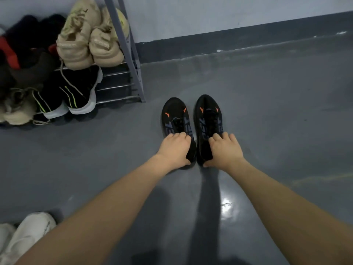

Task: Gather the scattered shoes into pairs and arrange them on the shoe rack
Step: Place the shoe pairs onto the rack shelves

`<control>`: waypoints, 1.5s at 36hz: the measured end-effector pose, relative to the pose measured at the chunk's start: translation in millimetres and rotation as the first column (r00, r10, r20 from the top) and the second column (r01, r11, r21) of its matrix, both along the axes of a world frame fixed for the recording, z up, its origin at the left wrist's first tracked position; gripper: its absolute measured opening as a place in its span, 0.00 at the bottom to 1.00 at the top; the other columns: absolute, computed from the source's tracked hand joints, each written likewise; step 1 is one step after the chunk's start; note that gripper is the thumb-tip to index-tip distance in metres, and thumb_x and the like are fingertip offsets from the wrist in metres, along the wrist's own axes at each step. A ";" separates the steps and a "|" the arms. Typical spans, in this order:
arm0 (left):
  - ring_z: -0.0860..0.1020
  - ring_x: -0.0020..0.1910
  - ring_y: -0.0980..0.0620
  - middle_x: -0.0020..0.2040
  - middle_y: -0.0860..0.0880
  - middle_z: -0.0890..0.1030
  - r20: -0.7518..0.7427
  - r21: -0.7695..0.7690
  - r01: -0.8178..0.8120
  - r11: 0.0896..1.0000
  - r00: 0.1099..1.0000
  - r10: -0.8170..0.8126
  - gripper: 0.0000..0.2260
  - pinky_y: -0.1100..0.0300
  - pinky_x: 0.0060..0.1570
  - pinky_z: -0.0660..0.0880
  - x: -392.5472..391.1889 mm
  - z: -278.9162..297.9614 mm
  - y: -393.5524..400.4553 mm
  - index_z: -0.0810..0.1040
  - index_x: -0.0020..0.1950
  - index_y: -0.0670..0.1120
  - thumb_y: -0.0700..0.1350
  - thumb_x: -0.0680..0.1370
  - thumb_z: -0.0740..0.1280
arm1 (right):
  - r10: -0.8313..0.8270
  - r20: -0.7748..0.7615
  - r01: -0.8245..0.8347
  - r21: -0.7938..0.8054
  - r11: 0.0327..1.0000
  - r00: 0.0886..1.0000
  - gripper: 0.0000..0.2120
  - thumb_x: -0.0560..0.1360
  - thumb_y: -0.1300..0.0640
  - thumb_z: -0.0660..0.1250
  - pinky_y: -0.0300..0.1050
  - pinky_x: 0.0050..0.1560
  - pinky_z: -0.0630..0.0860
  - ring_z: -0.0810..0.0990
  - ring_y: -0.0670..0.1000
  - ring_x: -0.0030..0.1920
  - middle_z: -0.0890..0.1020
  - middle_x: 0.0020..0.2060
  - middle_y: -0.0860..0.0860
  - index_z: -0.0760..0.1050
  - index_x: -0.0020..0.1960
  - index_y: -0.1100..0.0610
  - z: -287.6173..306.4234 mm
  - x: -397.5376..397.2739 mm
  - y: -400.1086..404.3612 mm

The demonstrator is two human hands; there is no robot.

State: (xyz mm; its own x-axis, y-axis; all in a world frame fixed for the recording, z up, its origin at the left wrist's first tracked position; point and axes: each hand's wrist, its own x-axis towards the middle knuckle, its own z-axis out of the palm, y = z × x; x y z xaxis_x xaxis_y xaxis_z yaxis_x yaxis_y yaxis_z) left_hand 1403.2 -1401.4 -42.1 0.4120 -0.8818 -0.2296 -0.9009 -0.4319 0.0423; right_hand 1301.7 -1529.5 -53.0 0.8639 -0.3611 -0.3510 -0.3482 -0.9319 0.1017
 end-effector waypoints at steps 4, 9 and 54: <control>0.71 0.57 0.47 0.56 0.47 0.72 -0.038 -0.029 -0.046 0.999 0.998 0.045 0.24 0.58 0.56 0.66 -6.2 -1.7 3.4 0.68 0.59 0.44 0.53 0.70 0.73 | 0.107 0.088 -0.108 0.006 0.994 0.990 0.18 0.74 0.50 0.65 0.49 0.65 0.58 0.66 0.57 0.62 0.73 0.58 0.50 0.72 0.62 0.56 -2.1 -3.7 12.2; 0.70 0.58 0.48 0.57 0.47 0.71 0.034 0.002 0.026 1.000 0.999 -0.026 0.20 0.58 0.59 0.64 -9.4 0.7 3.9 0.70 0.59 0.43 0.51 0.73 0.70 | -0.065 0.086 0.061 0.055 0.997 0.994 0.19 0.73 0.53 0.67 0.53 0.62 0.61 0.66 0.58 0.60 0.69 0.59 0.53 0.67 0.61 0.57 -0.9 -5.6 15.9; 0.64 0.61 0.44 0.60 0.45 0.63 0.097 0.008 -0.281 0.960 0.955 0.279 0.23 0.52 0.50 0.67 8.9 112.2 169.0 0.67 0.65 0.49 0.48 0.73 0.70 | 0.095 0.312 -0.192 0.298 0.935 0.945 0.11 0.71 0.63 0.64 0.44 0.31 0.61 0.69 0.53 0.51 0.66 0.44 0.48 0.62 0.45 0.54 94.4 42.6 152.2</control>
